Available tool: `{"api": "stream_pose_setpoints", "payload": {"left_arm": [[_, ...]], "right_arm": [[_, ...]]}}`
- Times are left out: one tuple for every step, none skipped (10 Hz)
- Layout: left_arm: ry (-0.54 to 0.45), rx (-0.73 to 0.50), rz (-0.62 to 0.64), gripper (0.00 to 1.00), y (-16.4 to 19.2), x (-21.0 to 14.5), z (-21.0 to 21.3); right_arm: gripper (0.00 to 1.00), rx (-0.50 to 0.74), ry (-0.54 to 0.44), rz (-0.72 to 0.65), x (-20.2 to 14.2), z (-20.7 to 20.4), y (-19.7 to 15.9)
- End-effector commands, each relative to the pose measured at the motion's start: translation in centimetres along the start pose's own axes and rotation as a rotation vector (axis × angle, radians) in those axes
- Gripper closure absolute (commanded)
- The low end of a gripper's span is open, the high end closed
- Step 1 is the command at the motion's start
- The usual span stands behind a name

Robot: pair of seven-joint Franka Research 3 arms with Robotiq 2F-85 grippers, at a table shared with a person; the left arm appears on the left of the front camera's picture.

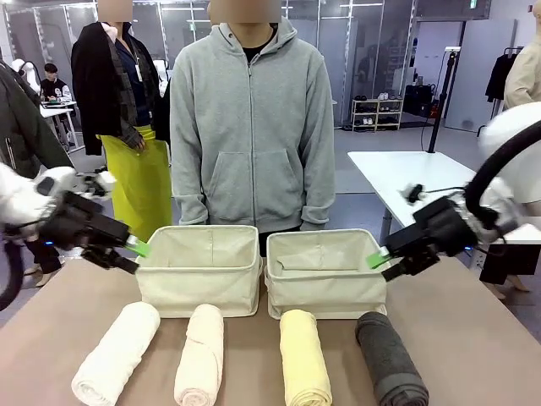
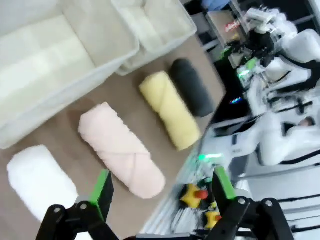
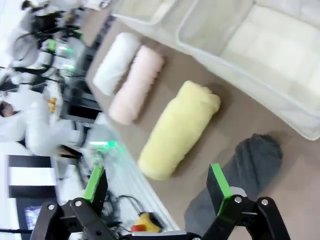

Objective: Divide the towels into two baskets.
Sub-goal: Pick up one hotel-folded towel and place it in the Fabric basket indicated by the person.

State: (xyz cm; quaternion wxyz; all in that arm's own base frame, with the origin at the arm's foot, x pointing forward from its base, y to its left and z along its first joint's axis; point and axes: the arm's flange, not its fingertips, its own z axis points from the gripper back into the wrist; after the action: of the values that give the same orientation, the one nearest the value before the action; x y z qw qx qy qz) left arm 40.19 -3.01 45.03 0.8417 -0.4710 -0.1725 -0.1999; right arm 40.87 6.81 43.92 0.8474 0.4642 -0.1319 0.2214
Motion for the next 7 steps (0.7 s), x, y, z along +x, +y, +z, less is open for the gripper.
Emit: {"api": "stream_pose_setpoints", "payload": {"left_arm": [[-0.143, -0.096, 0.148, 0.00, 4.2, -2.3, 3.2], [-0.211, -0.124, 0.180, 0.00, 5.2, -3.9, 5.5], [-0.292, -0.134, 0.200, 0.00, 6.0, -5.8, 8.5], [-0.380, -0.125, 0.211, 0.00, 6.8, -8.3, 11.9], [-0.531, -0.076, 0.252, 0.00, 7.6, -11.7, 16.0], [-0.642, -0.050, 0.257, 0.00, 7.9, -15.0, 19.4], [-0.705, -0.008, 0.290, 0.00, 7.8, -17.7, 21.7]], "right_arm": [[0.00, 0.144, -0.095, -0.120, -1.5, 3.6, -5.0], [0.00, 0.169, -0.187, -0.165, -2.9, 6.3, -6.5], [0.00, 0.184, -0.252, -0.194, -4.6, 9.2, -7.7], [0.00, 0.187, -0.324, -0.220, -6.8, 12.2, -8.7], [0.00, 0.192, -0.422, -0.278, -9.7, 15.3, -10.1], [0.00, 0.186, -0.489, -0.317, -12.3, 17.3, -10.9], [0.00, 0.178, -0.542, -0.352, -14.5, 18.9, -11.5]]}}
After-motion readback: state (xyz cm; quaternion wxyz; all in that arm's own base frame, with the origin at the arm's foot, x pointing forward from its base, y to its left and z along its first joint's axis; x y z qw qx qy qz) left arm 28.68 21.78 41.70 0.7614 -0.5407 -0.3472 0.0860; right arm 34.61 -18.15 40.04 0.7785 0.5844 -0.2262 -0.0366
